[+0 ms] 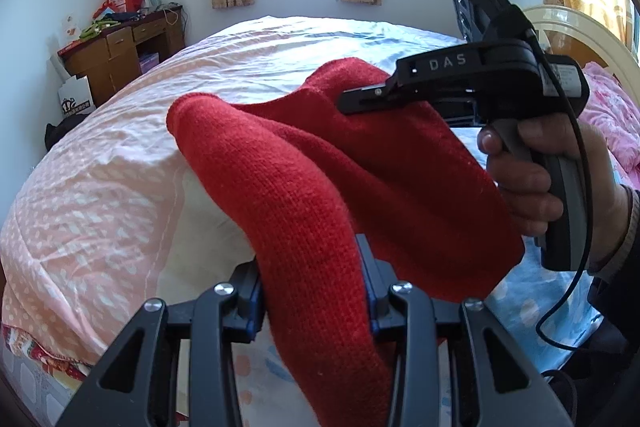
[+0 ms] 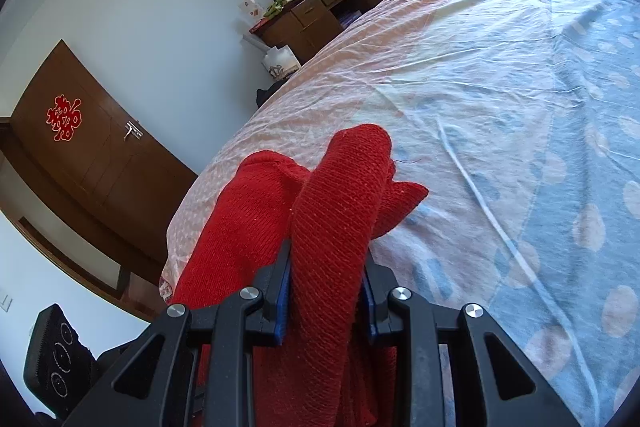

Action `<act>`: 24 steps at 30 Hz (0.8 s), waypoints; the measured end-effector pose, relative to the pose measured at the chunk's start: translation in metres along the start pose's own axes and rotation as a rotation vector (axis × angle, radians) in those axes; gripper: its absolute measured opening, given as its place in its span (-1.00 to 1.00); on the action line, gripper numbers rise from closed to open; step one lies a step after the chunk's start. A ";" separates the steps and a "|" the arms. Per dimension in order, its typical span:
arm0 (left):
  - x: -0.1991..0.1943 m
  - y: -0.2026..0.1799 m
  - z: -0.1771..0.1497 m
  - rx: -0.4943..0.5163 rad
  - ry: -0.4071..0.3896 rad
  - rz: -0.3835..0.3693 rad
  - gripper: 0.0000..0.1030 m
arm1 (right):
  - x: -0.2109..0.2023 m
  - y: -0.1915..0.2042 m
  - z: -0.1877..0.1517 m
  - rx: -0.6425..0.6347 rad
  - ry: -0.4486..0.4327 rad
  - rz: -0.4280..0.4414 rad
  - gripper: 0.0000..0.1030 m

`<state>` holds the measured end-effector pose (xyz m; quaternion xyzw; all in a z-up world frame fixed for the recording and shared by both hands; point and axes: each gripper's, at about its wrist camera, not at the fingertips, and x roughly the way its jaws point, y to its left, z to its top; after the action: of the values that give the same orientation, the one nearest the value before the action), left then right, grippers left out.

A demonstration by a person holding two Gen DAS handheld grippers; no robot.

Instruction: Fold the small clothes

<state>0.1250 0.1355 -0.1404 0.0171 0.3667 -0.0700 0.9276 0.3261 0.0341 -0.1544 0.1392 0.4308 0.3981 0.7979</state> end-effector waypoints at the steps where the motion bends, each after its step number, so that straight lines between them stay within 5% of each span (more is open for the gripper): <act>1: 0.000 0.000 -0.002 -0.003 0.000 0.001 -0.23 | 0.001 -0.001 0.000 0.002 0.001 -0.001 -0.43; 7: 0.002 0.003 -0.016 -0.039 -0.004 -0.001 -0.19 | 0.007 -0.001 -0.002 0.008 0.007 -0.002 -0.43; 15: -0.012 0.006 -0.015 -0.061 0.017 0.002 0.05 | 0.009 -0.009 -0.007 -0.014 0.011 -0.122 -0.28; 18: -0.035 0.003 -0.008 -0.031 -0.043 0.031 0.06 | -0.001 -0.007 -0.009 -0.025 -0.015 -0.135 -0.27; 24: -0.047 0.003 0.014 -0.013 -0.139 0.117 0.51 | -0.032 0.004 -0.010 -0.039 -0.111 -0.118 -0.26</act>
<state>0.1011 0.1428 -0.0984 0.0273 0.3000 -0.0142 0.9534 0.3057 0.0109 -0.1395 0.1200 0.3858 0.3503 0.8450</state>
